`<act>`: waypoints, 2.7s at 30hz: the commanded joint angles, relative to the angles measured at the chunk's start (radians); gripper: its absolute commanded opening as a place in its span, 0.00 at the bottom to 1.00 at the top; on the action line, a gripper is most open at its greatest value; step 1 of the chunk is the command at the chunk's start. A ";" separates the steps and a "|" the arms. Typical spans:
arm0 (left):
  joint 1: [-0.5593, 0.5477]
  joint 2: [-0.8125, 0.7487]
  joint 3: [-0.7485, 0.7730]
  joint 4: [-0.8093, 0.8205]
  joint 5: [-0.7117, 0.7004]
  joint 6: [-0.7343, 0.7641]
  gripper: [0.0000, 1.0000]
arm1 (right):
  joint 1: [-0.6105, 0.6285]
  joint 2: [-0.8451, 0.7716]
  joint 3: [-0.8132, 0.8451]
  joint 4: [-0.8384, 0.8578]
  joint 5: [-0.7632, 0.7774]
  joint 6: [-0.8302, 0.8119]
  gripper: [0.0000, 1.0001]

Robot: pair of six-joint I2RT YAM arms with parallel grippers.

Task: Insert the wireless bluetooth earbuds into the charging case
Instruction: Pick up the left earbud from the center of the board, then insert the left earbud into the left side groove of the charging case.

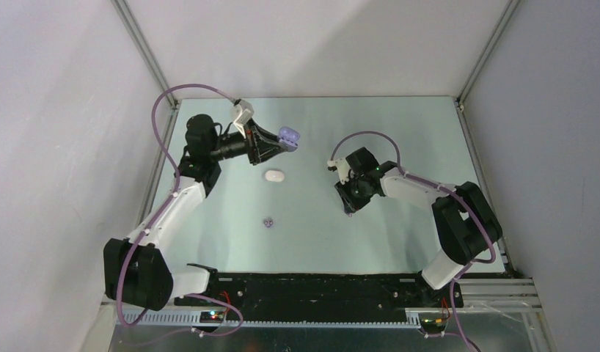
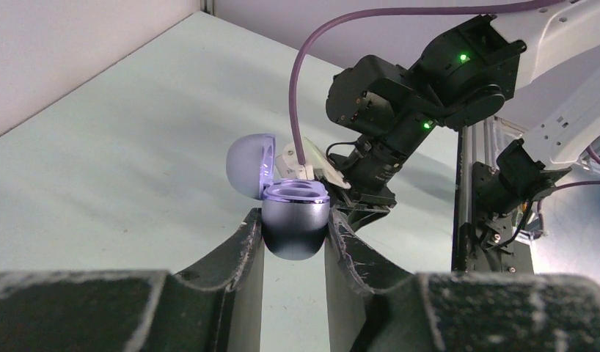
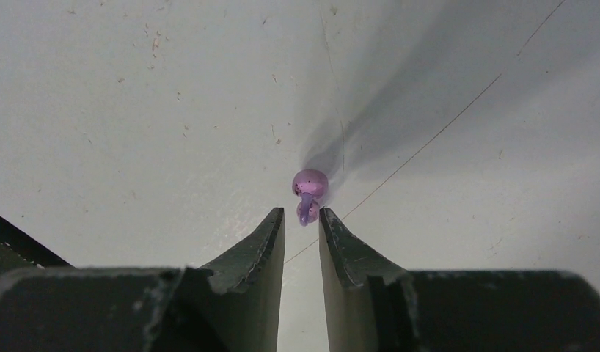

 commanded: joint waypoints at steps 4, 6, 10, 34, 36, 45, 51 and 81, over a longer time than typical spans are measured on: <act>0.014 -0.035 -0.009 0.030 -0.001 -0.003 0.00 | 0.006 0.027 0.008 0.041 -0.002 -0.021 0.25; 0.014 -0.034 -0.009 0.029 -0.001 -0.002 0.00 | 0.009 0.037 0.012 0.040 0.000 -0.026 0.22; 0.015 -0.031 -0.006 0.028 -0.004 -0.002 0.00 | 0.013 0.046 0.010 0.042 0.008 -0.039 0.15; -0.013 0.084 0.095 -0.103 0.232 0.232 0.00 | 0.019 -0.364 0.370 0.034 -0.480 -0.491 0.00; -0.023 0.087 0.122 -0.189 0.241 0.305 0.00 | 0.048 -0.341 0.414 0.047 -0.479 -0.470 0.00; -0.054 0.115 0.288 -0.745 0.219 0.781 0.00 | 0.083 -0.214 0.530 0.103 -0.501 -0.423 0.00; -0.075 0.145 0.398 -1.027 0.178 1.092 0.00 | 0.091 -0.166 0.571 0.131 -0.516 -0.380 0.00; -0.075 0.146 0.406 -0.905 0.236 0.930 0.00 | 0.111 -0.177 0.507 0.093 -0.539 -0.409 0.00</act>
